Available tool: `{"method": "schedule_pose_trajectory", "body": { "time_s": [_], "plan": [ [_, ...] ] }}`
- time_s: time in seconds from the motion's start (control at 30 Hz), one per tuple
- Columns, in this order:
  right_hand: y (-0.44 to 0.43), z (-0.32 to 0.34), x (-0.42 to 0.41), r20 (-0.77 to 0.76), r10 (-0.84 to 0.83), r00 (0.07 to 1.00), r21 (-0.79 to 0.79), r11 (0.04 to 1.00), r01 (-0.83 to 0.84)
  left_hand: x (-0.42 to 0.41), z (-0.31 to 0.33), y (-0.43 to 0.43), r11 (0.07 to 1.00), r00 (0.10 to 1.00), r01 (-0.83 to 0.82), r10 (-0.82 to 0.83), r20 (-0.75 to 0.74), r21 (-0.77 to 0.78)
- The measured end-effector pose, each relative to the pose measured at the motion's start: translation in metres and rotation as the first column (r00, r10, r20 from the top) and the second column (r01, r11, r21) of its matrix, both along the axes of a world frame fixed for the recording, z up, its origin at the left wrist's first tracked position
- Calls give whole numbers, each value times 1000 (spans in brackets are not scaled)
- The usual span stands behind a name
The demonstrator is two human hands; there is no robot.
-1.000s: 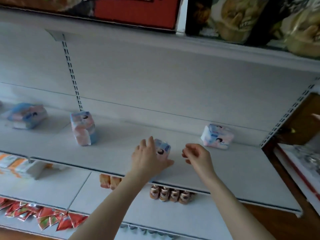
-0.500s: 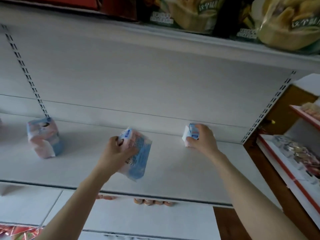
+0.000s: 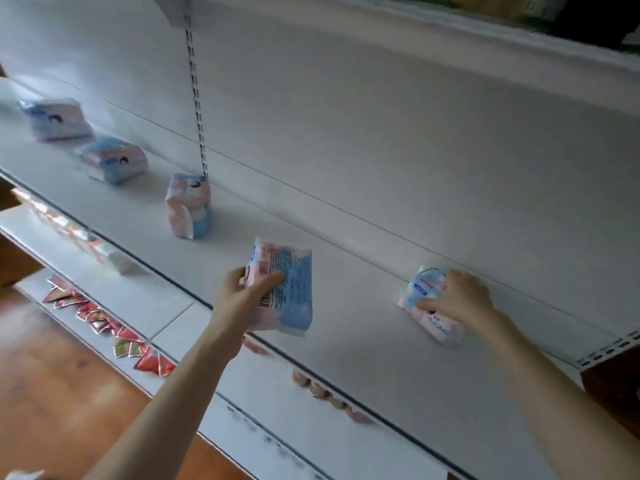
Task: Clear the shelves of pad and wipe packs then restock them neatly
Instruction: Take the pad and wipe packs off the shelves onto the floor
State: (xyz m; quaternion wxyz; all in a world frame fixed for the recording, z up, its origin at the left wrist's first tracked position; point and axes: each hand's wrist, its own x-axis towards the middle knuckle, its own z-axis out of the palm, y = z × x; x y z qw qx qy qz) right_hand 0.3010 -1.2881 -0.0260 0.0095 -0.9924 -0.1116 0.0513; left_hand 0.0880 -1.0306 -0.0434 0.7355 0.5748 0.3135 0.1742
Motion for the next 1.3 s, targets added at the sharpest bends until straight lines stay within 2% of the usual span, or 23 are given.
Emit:
{"method": "schedule_pose_trajectory", "body": {
  "time_s": [0.1, 0.27, 0.4, 0.53, 0.63, 0.7, 0.87, 1.0, 1.13, 1.3],
  "plan": [
    [41, 1, -26, -88, 79, 993, 246, 968, -55, -29, -9, 5, 993, 994, -107, 107, -1, -39],
    [136, 17, -97, -20, 339, 940, 491, 823, -287, -98, -23, 21, 947, 949, -316, 315, -27, -62],
    [214, 18, -185, -48, 596, 802, 625, 644, -441, -185, -44, 34, 877, 884, -468, 463, -66, -112],
    [273, -26, -299, -221, 750, 624, 657, 587, -473, -302, -88, 46, 752, 758, -649, 626, -180, -117],
    [295, -83, -388, -361, 778, 514, 603, 615, -508, -394, -130, 42, 631, 646, -759, 697, -312, -161],
    [301, -129, -441, -468, 746, 474, 550, 665, -505, -446, -165, 35, 541, 579, -813, 708, -405, -217],
    [299, -260, -542, -740, 523, 423, 378, 843, -383, -537, -269, 11, 354, 434, -900, 655, -619, -255],
    [287, -374, -595, -837, 363, 409, 268, 924, -273, -572, -369, -8, 242, 295, -953, 614, -732, -181],
    [278, -511, -641, -881, 292, 372, 194, 941, -278, -596, -491, -21, 257, 176, -966, 569, -803, -30],
    [267, -677, -681, -875, 279, 395, 116, 914, -389, -617, -650, -39, 407, 139, -909, 498, -856, 89]
  ]
}}
